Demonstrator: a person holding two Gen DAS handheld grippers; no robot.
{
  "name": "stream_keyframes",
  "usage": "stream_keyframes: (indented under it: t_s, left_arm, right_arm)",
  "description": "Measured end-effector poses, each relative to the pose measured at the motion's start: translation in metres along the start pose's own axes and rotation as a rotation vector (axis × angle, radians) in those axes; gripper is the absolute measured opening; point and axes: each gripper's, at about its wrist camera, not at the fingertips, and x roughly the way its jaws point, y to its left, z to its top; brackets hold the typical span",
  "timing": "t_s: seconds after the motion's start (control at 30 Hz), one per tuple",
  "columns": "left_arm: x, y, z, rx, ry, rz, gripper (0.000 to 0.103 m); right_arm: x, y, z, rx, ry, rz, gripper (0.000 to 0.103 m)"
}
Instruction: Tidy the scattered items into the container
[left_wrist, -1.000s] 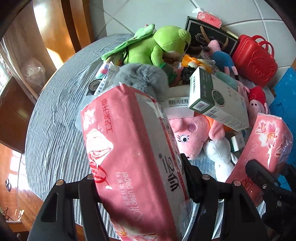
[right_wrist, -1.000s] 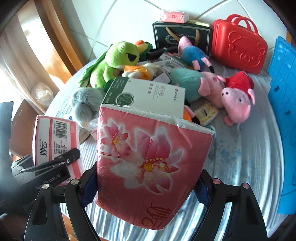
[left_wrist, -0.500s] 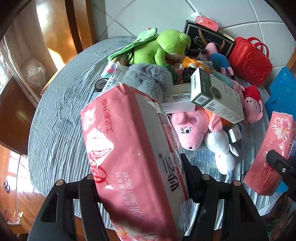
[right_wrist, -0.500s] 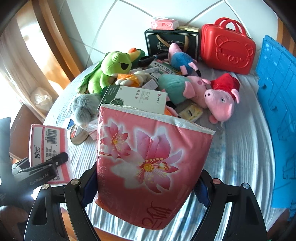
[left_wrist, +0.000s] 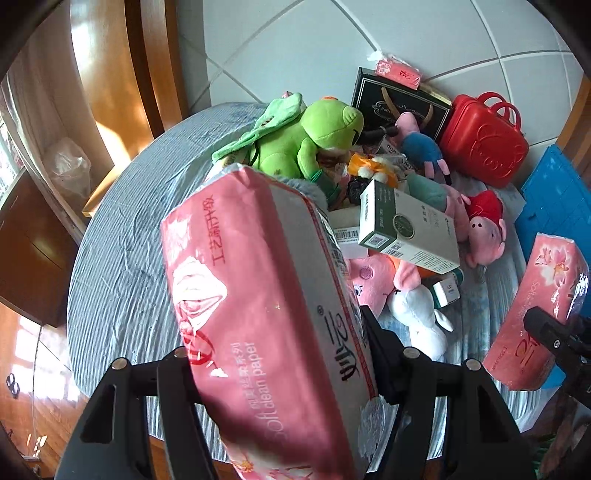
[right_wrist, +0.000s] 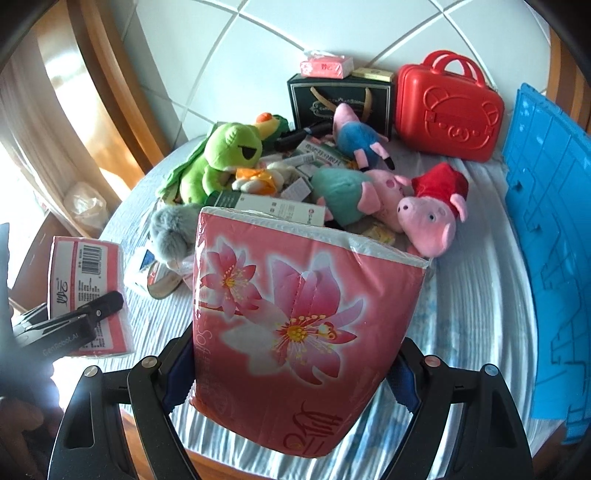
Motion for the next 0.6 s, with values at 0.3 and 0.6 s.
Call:
stream_keyframes:
  t_s: [0.3,0.6]
  left_arm:
    - [-0.038,-0.018,0.023,0.002,-0.058,-0.014,0.063]
    - [-0.065,-0.041,0.034,-0.018,-0.081,0.034,0.063]
  right_arm:
    - [-0.042,-0.007,0.027,-0.01,-0.065,0.018,0.085]
    - [-0.067,-0.023,0.043,-0.023,-0.089,0.075,0.085]
